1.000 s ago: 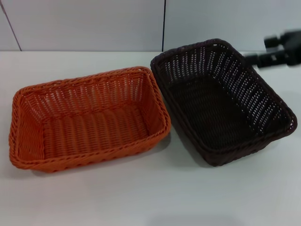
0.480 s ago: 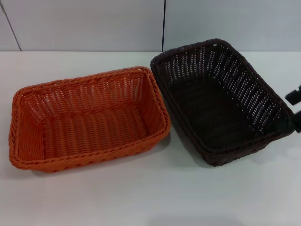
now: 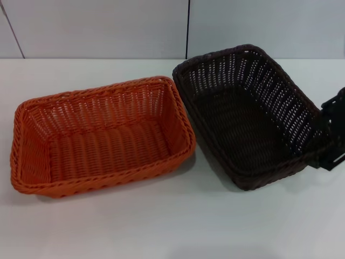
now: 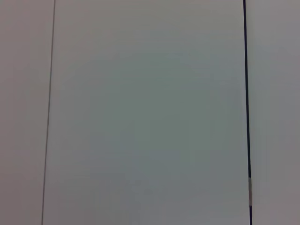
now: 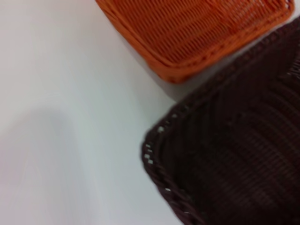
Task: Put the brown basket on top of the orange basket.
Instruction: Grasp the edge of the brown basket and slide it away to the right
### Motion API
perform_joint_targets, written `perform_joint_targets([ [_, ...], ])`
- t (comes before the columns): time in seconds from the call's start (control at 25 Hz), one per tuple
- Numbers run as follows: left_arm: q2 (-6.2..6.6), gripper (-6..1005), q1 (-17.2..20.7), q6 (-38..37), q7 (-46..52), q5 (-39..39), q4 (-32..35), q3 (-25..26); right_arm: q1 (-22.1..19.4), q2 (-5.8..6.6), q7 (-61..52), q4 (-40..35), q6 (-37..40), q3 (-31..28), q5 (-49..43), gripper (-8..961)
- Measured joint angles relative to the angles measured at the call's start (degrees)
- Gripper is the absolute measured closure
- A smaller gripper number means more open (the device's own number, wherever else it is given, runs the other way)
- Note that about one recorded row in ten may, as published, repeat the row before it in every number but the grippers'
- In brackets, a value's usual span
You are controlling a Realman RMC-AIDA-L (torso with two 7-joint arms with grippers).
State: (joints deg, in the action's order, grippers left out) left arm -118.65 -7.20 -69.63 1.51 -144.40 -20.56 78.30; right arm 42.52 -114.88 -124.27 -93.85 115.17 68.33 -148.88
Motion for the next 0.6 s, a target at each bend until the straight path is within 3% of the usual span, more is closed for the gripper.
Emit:
perform_joint_targets([
  [0.04, 0.0, 225, 0.0, 0.0, 0.0, 0.0, 0.0, 0.0, 0.0, 0.0, 0.0, 0.0, 0.0, 0.0, 0.0, 142],
  [0.08, -0.05, 225, 0.08, 0.07, 0.32, 0.0, 0.0, -0.05, -0.05, -1.47, 1.28, 0.24, -2.05, 1.57, -3.93, 141],
  [0.12, -0.05, 225, 0.08, 0.07, 0.32, 0.0, 0.0, -0.05, -0.05, -1.47, 1.28, 0.24, -2.05, 1.57, -3.93, 141],
  [0.2, -0.07, 225, 0.13, 0.08, 0.47, 0.0, -0.01, -0.06, -0.14, -2.93, 2.23, 1.05, -3.79, 3.07, -6.41, 141],
  [0.28, -0.09, 226, 0.17, 0.13, 0.81, 0.0, 0.0, -0.08, -0.14, -3.45, 2.44, 1.48, -4.28, 4.11, -6.49, 141],
  [0.6, -0.02, 226, -0.13, 0.89, 1.22, 0.0, 0.4, 0.12, 0.14, -3.84, 2.25, 4.94, -5.63, 6.71, -6.16, 141],
])
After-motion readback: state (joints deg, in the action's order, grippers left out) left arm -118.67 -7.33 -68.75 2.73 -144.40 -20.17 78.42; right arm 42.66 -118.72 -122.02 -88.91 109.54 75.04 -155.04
